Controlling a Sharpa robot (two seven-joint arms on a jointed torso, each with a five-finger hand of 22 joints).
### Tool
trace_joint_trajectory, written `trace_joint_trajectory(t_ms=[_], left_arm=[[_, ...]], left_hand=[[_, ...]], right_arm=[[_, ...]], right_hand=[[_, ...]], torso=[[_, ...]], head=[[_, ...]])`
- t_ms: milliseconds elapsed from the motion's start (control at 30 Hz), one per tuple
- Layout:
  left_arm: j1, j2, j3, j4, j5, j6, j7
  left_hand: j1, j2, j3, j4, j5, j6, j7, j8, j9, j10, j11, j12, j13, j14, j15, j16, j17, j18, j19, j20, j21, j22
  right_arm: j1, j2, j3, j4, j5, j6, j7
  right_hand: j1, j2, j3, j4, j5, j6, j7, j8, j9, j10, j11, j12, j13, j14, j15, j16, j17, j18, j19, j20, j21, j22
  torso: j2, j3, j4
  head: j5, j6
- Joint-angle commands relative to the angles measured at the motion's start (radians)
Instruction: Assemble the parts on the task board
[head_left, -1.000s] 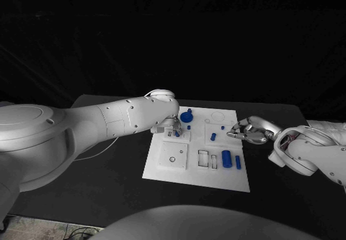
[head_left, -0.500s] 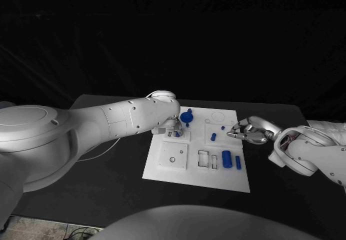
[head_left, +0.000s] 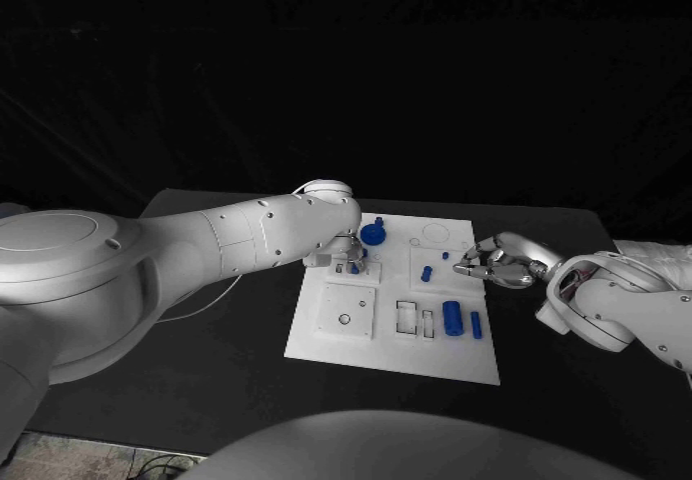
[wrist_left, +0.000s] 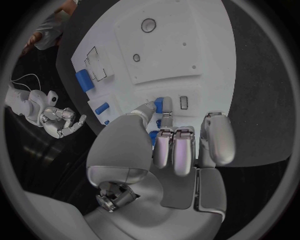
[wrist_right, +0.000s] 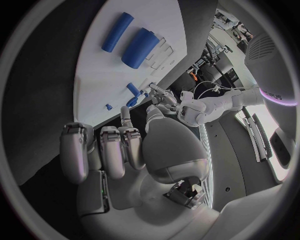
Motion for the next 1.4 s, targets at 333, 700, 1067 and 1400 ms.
trace_joint_trajectory(t_ms=[333, 700, 1067, 1400], left_arm=[[-0.012, -0.007, -0.006, 0.009, 0.004, 0.061, -0.132], [-0.008, -0.040, -0.002, 0.050, 0.004, 0.022, -0.114], [0.010, -0.085, 0.017, 0.109, 0.014, -0.001, -0.108], [0.043, -0.142, 0.022, 0.179, 0.053, -0.047, -0.088]], left_hand=[[-0.116, -0.022, -0.025, 0.031, -0.179, -0.086, 0.022, -0.050, -0.005, 0.087, 0.004, -0.006, 0.226, 0.099, 0.002, 0.000, 0.254, 0.008, 0.013, 0.001, -0.010, 0.187], [-0.194, -0.052, -0.155, 0.135, -0.216, -0.142, 0.034, -0.051, 0.011, 0.086, 0.014, -0.008, 0.224, 0.098, 0.009, -0.004, 0.251, 0.008, 0.014, 0.006, -0.013, 0.188], [-0.168, -0.042, -0.170, 0.145, -0.215, -0.138, 0.037, -0.043, 0.015, 0.087, 0.024, -0.008, 0.224, 0.098, 0.016, -0.004, 0.252, 0.007, 0.015, 0.010, -0.012, 0.189], [-0.144, -0.025, -0.176, 0.151, -0.214, -0.129, 0.037, -0.033, 0.017, 0.089, 0.025, -0.005, 0.228, 0.099, 0.018, -0.001, 0.253, 0.006, 0.019, 0.013, -0.004, 0.191]], right_arm=[[-0.002, -0.002, 0.000, 0.000, -0.003, -0.003, 0.011], [-0.003, -0.002, 0.000, -0.001, -0.003, -0.004, 0.011], [-0.003, -0.005, 0.000, -0.002, -0.003, -0.004, 0.010], [-0.003, -0.008, 0.000, 0.000, -0.003, -0.010, 0.014]], right_hand=[[0.016, -0.001, -0.002, -0.007, -0.003, 0.000, 0.002, 0.004, 0.001, 0.104, 0.010, 0.003, 0.263, 0.106, 0.007, 0.003, 0.263, 0.011, -0.001, 0.004, -0.003, 0.209], [0.017, -0.002, -0.002, -0.008, -0.003, -0.001, 0.002, 0.003, 0.001, 0.104, 0.010, 0.003, 0.263, 0.106, 0.007, 0.003, 0.263, 0.011, -0.001, 0.004, -0.003, 0.209], [0.020, -0.004, -0.003, -0.009, -0.003, -0.004, 0.003, 0.002, 0.001, 0.104, 0.010, 0.003, 0.263, 0.106, 0.007, 0.003, 0.263, 0.011, 0.000, 0.004, -0.003, 0.209], [0.020, -0.004, -0.004, -0.009, -0.004, -0.005, 0.003, 0.001, 0.001, 0.104, 0.010, 0.003, 0.263, 0.106, 0.007, 0.003, 0.263, 0.010, 0.001, 0.004, -0.002, 0.210]], torso=[[0.000, -0.0004, 0.0000], [-0.001, 0.0009, -0.0003], [0.000, 0.0005, -0.0003], [0.002, -0.0015, -0.0001]], head=[[-0.003, 0.000], [-0.004, 0.000], [-0.010, 0.000], [-0.014, 0.000]])
